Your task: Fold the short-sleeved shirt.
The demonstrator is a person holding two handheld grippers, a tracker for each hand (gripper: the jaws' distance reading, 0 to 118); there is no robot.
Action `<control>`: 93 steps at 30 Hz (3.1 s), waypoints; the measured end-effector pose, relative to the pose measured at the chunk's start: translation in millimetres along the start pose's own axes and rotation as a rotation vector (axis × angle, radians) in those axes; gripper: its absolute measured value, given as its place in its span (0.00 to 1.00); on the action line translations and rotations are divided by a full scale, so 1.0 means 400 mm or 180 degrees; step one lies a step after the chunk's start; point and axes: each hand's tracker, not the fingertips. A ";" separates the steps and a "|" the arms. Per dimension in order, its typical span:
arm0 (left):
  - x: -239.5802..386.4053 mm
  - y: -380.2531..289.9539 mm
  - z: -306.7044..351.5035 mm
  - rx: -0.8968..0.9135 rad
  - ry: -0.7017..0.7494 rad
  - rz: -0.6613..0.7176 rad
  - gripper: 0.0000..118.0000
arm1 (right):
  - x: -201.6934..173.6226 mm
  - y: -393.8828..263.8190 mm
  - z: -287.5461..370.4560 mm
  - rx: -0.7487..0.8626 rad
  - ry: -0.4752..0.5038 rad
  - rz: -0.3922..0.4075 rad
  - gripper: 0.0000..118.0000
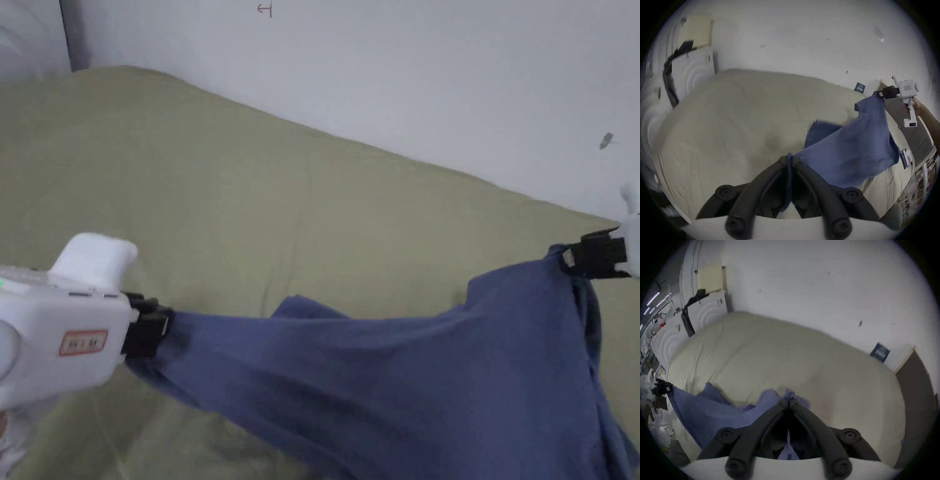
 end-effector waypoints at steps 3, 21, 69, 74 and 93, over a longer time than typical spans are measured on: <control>0.003 0.152 0.016 0.0199 0.0050 -0.0171 0.04 | 0.050 0.070 0.097 0.0286 -0.0167 -0.0161 0.00; 0.104 0.807 -0.020 0.1139 0.0629 -0.0691 0.04 | 0.171 0.383 0.345 0.1731 -0.1213 -0.0322 0.00; -0.001 0.086 0.049 0.0314 -0.0051 -0.0422 0.04 | -0.012 -0.459 0.436 0.0629 -0.0121 -0.0823 0.00; -0.032 -0.059 0.076 0.0152 -0.0102 -0.0263 0.05 | -0.096 -0.611 0.463 0.0472 -0.0068 -0.0745 0.00; -0.066 -0.296 0.117 0.0099 -0.0004 0.0159 0.89 | -0.211 -0.907 0.442 0.0230 -0.0195 -0.1295 0.98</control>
